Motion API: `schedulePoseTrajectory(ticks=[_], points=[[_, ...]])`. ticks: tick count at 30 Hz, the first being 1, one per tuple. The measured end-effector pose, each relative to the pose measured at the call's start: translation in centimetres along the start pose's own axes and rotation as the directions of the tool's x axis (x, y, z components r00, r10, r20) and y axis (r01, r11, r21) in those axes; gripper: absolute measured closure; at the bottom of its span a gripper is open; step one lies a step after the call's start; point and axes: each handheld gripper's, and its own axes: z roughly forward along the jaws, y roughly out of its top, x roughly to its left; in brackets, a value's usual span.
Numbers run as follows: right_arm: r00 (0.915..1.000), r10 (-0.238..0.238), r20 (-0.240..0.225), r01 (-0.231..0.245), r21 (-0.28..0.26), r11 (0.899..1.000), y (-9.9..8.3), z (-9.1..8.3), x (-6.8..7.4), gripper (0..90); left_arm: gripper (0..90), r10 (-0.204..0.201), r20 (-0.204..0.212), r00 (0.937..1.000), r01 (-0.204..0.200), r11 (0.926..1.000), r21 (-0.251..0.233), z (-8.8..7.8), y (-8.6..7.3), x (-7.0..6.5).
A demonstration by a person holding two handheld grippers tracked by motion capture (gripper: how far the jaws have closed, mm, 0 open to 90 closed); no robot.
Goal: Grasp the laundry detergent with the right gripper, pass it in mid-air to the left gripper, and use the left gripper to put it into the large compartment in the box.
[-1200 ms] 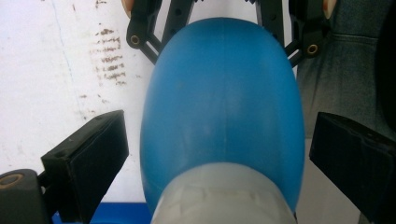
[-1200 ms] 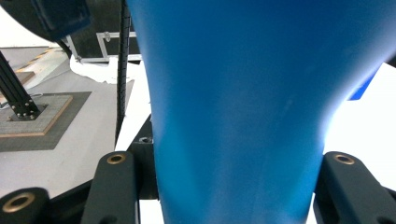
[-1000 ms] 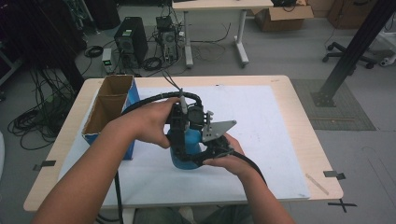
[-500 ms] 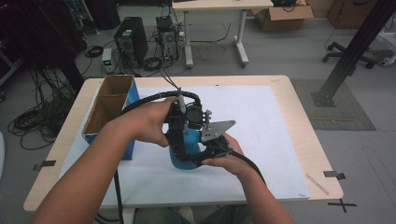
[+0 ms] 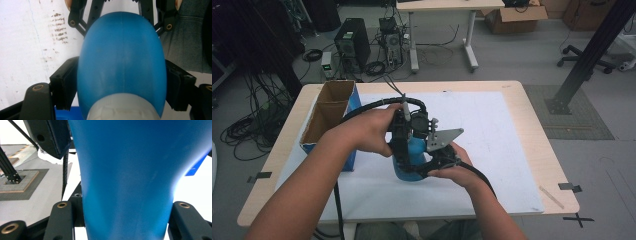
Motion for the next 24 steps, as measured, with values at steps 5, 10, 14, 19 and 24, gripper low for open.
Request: schedulePoseTrajectory(ticks=[5,10,14,19,24], points=[[1.0,-0.005,-0.001,0.005,-0.007,1.0,0.11,0.05,0.04,45.6,33.2,0.014,-0.008,0.9999,-0.014,0.9999,0.007,0.06,-0.01,-0.09],[1.0,-0.006,0.001,0.006,-0.004,1.0,0.11,0.13,0.12,45.7,38.0,0.016,-0.012,0.9998,-0.016,0.9997,0.017,0.2,0.06,-0.17],[0.9999,-0.011,0.002,0.011,0.001,1.0,0.02,0.27,0.18,45.7,38.5,0.008,-0.015,0.9999,-0.008,0.9996,0.029,0.39,0.17,-0.3],[0.9999,-0.013,0.005,0.013,0.007,1.0,-0.05,0.35,0.21,45.7,38.9,0.013,-0.017,0.9998,-0.012,0.9993,0.034,0.51,0.21,-0.3],[0.9998,-0.017,0.006,0.017,0.01,1.0,-0.09,0.4,0.27,45.6,39.1,0.016,-0.022,0.9996,-0.015,0.999,0.043,0.55,0.35,-0.41]])
